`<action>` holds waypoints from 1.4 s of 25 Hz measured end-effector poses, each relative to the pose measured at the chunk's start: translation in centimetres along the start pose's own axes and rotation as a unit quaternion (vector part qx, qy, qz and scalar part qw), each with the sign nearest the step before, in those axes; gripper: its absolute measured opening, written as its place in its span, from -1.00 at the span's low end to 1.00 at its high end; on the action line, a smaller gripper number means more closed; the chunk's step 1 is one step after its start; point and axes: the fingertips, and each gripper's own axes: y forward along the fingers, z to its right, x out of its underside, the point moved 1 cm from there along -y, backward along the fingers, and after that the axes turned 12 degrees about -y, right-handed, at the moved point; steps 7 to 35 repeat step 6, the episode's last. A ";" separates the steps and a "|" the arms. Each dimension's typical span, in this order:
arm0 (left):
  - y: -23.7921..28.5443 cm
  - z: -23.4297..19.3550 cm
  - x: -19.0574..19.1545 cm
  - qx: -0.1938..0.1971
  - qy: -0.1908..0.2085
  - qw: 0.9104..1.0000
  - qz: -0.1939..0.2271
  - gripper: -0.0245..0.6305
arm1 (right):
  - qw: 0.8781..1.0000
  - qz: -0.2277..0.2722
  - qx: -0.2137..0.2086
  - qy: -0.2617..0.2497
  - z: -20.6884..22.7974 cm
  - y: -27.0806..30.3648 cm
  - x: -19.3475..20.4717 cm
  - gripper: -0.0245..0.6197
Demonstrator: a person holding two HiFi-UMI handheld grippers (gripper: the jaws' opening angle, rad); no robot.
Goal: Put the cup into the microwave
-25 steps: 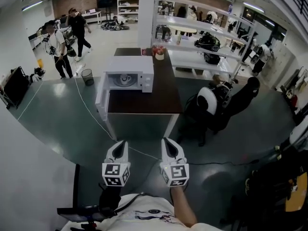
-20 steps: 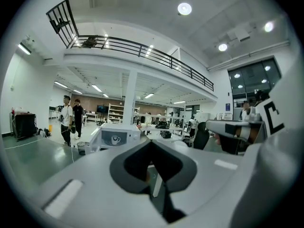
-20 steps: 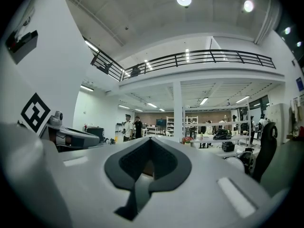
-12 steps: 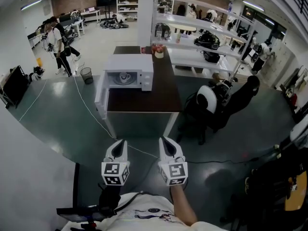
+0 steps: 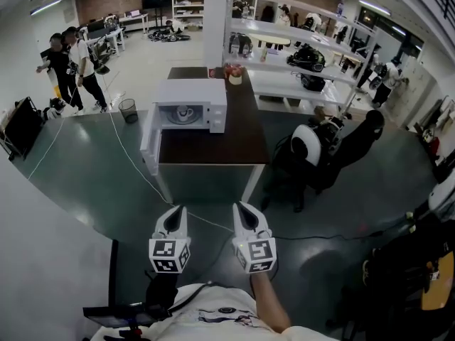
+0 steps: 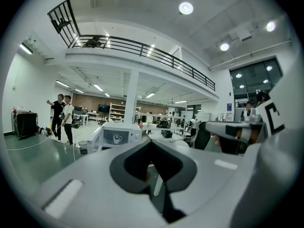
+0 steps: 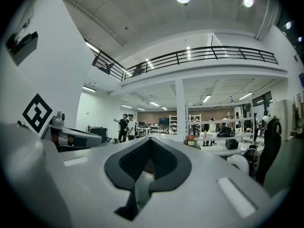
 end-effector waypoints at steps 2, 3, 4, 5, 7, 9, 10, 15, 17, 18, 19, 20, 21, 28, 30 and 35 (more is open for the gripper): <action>0.0 0.1 0.1 0.001 0.000 1.000 -0.002 -0.93 | 1.000 -0.002 0.002 0.003 0.1 0.0 0.3 -0.93; 0.1 0.1 0.1 0.002 0.000 1.000 -0.002 -0.93 | 1.000 -0.004 0.002 0.004 0.1 0.0 0.5 -0.93; 0.2 0.2 0.2 0.004 0.000 1.000 -0.003 -0.93 | 1.000 -0.005 0.002 0.006 0.2 0.0 0.7 -0.93; 0.3 0.2 0.2 0.005 0.000 1.000 -0.003 -0.93 | 1.000 -0.007 0.003 0.007 0.2 0.1 0.8 -0.93; 0.3 0.2 0.2 0.006 0.000 1.000 -0.003 -0.93 | 1.000 -0.008 0.003 0.009 0.2 0.1 1.0 -0.93; 0.3 0.2 0.2 0.006 0.000 1.000 -0.003 -0.93 | 1.000 -0.008 0.003 0.009 0.2 0.1 1.0 -0.93; 0.3 0.2 0.2 0.006 0.000 1.000 -0.003 -0.93 | 1.000 -0.008 0.003 0.009 0.2 0.1 1.0 -0.93; 0.3 0.2 0.2 0.006 0.000 1.000 -0.003 -0.93 | 1.000 -0.008 0.003 0.009 0.2 0.1 1.0 -0.93; 0.3 0.2 0.2 0.006 0.000 1.000 -0.003 -0.93 | 1.000 -0.008 0.003 0.009 0.2 0.1 1.0 -0.93; 0.3 0.2 0.2 0.006 0.000 1.000 -0.003 -0.93 | 1.000 -0.008 0.003 0.009 0.2 0.1 1.0 -0.93; 0.3 0.2 0.2 0.006 0.000 1.000 -0.003 -0.93 | 1.000 -0.008 0.003 0.009 0.2 0.1 1.0 -0.93; 0.3 0.2 0.2 0.006 0.000 1.000 -0.003 -0.93 | 1.000 -0.008 0.003 0.009 0.2 0.1 1.0 -0.93; 0.3 0.2 0.2 0.006 0.000 1.000 -0.003 -0.93 | 1.000 -0.008 0.003 0.009 0.2 0.1 1.0 -0.93; 0.3 0.2 0.2 0.006 0.000 1.000 -0.003 -0.93 | 1.000 -0.008 0.003 0.009 0.2 0.1 1.0 -0.93; 0.3 0.2 0.2 0.006 0.000 1.000 -0.003 -0.93 | 1.000 -0.008 0.003 0.009 0.2 0.1 1.0 -0.93; 0.3 0.2 0.2 0.006 0.000 1.000 -0.003 -0.93 | 1.000 -0.008 0.003 0.009 0.2 0.1 1.0 -0.93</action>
